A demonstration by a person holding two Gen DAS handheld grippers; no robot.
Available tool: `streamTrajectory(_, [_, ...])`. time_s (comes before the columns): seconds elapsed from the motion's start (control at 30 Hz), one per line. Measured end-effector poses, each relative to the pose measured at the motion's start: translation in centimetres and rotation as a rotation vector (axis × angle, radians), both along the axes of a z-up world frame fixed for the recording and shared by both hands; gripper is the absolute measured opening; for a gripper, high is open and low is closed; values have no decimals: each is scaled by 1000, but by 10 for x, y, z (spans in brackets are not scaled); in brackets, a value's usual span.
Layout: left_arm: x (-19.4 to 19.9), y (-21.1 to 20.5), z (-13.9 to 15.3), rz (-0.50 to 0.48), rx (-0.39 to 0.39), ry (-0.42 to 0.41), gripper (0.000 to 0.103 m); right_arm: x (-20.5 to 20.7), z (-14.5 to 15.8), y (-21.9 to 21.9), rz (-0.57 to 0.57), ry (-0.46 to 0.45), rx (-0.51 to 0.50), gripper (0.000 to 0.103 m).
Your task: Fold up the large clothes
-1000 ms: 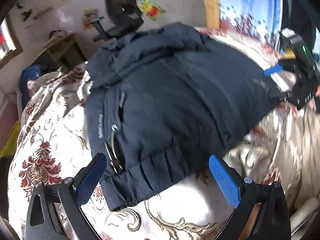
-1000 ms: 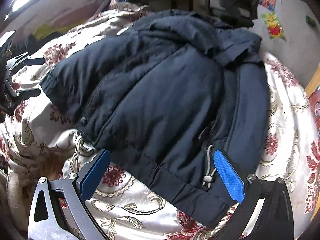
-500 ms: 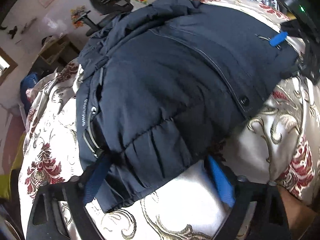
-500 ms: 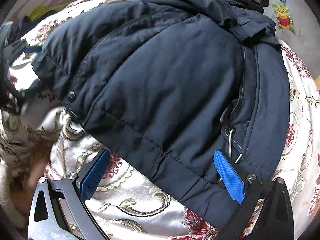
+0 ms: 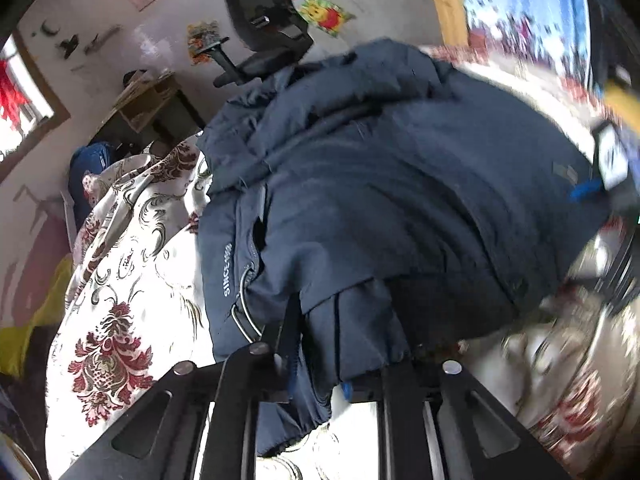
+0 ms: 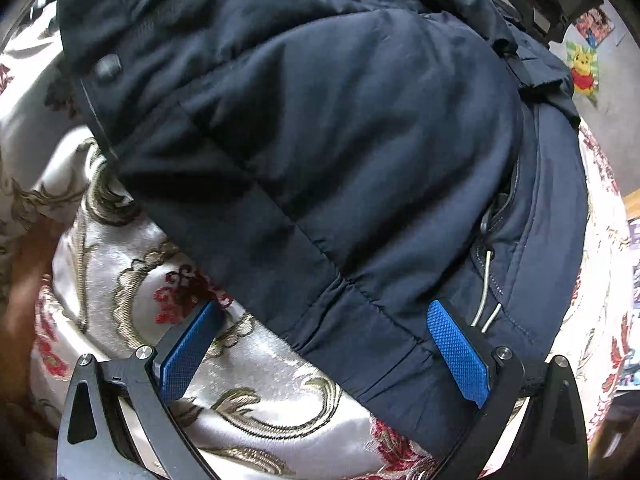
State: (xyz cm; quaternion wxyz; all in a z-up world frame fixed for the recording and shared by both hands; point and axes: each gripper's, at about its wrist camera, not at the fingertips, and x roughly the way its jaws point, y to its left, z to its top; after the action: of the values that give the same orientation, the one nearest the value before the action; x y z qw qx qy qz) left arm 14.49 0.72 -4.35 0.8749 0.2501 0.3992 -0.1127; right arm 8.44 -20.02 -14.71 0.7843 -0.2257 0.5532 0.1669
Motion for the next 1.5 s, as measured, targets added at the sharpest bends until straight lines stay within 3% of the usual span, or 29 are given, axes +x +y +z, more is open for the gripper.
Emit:
streamTrajectory(0.27, [21, 7, 36, 31, -136, 3, 10, -12, -2, 16, -50, -143, -117, 101])
streamTrajectory(0.3, [22, 8, 38, 35, -146, 6, 10, -12, 0, 17, -57, -158, -122, 98])
streamTrajectory(0.37, [24, 11, 40, 42, -159, 6, 10, -15, 5, 15, -88, -203, -133, 78])
streamTrajectory(0.4, [23, 11, 41, 44, -161, 4, 10, -16, 10, 12, -117, -225, -120, 63])
streamTrajectory(0.43, [23, 11, 41, 45, -164, 4, 10, -17, 16, 5, -140, -235, -91, 60])
streamTrajectory(0.7, [28, 18, 57, 72, -212, -13, 10, -10, 97, -57, -290, -372, 126, 53])
streamTrajectory(0.87, [45, 24, 77, 99, -274, -43, 9, 29, 133, -84, -317, -413, 218, 52])
streamTrajectory(0.93, [51, 25, 84, 110, -293, -54, 9, 37, 144, -86, -319, -429, 247, 44])
streamTrajectory(0.97, [55, 25, 88, 117, -302, -61, 9, 49, 146, -91, -317, -430, 256, 42])
streamTrajectory(1.03, [61, 23, 94, 132, -317, -75, 9, 58, 154, -93, -306, -445, 281, 27])
streamTrajectory(1.13, [68, 20, 101, 154, -325, -101, 8, 62, 164, -90, -311, -478, 290, 19])
streamTrajectory(1.5, [57, 14, 101, 198, -308, -140, 8, 45, 162, -102, -409, -542, 424, 14])
